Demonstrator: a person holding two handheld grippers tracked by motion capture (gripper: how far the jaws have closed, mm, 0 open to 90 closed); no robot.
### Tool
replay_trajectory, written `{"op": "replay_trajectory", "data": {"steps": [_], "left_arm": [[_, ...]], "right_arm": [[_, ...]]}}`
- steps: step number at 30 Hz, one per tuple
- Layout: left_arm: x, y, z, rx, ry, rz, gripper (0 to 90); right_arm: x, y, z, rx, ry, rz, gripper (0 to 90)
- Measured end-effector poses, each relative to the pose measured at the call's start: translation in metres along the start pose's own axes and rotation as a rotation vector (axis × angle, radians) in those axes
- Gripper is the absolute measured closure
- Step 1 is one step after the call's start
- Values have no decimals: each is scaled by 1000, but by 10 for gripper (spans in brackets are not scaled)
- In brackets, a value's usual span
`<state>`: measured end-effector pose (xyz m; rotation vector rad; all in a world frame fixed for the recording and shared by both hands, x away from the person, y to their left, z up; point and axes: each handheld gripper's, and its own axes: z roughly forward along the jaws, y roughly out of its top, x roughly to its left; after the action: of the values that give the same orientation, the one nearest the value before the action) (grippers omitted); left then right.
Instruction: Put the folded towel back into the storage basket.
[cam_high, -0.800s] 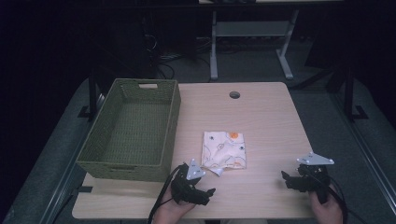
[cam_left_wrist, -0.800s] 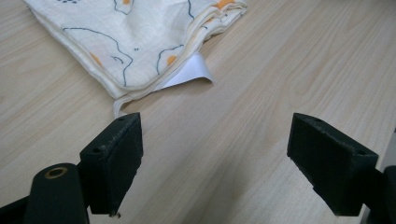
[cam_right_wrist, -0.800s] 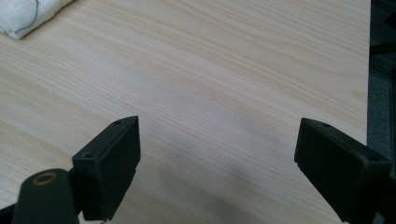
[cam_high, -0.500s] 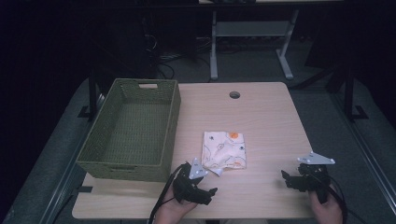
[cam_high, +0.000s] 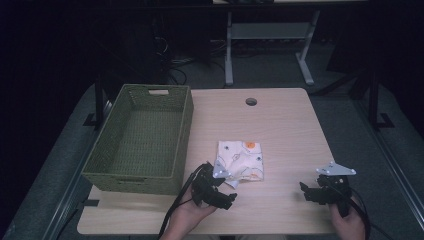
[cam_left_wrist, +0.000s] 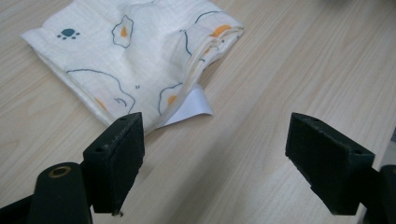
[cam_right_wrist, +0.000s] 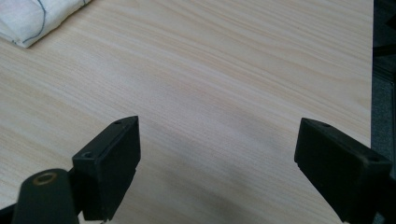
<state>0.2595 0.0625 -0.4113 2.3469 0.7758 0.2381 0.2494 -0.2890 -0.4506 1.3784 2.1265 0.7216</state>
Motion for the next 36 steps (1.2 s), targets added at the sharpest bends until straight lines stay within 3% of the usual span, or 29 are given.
{"op": "replay_trajectory", "data": {"steps": [10, 36], "left_arm": [[6, 22, 5, 56, 0, 15, 199], [32, 75, 43, 170, 4, -30, 212]], "right_arm": [[-1, 1, 0, 0, 6, -3, 142], [-4, 2, 0, -9, 14, 3, 143]]}}
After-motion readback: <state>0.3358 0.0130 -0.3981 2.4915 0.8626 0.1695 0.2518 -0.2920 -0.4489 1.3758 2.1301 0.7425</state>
